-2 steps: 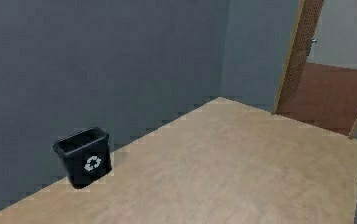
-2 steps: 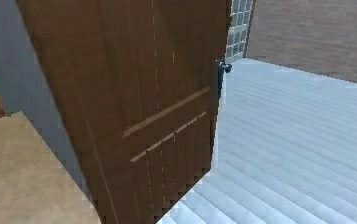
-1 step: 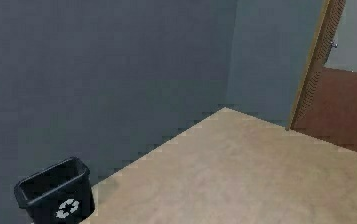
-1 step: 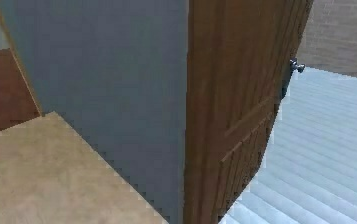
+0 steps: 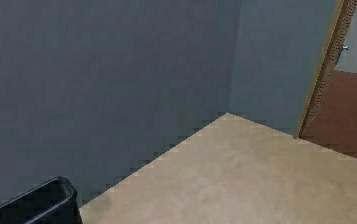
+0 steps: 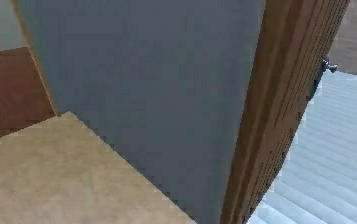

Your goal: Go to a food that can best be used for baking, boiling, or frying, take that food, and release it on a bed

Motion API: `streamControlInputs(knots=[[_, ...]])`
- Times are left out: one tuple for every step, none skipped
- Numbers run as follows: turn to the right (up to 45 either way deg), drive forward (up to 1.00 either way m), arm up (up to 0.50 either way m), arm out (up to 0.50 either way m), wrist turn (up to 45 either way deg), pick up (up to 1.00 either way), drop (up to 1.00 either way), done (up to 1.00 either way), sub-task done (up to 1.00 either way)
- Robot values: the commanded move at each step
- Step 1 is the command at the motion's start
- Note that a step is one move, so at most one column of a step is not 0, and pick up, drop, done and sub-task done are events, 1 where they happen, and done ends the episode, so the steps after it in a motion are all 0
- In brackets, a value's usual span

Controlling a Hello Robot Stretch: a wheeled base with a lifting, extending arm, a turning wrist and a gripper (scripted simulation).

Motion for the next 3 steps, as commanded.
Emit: streamControlInputs(knots=[[42.0, 0.0, 0.0, 0.0, 0.0, 0.0, 0.0, 0.0, 0.0], [0.0, 1.0, 0.0, 0.0, 0.0, 0.0, 0.0, 0.0, 0.0], [0.0, 1.0, 0.0, 0.0, 0.0, 0.0, 0.0, 0.0, 0.0]])
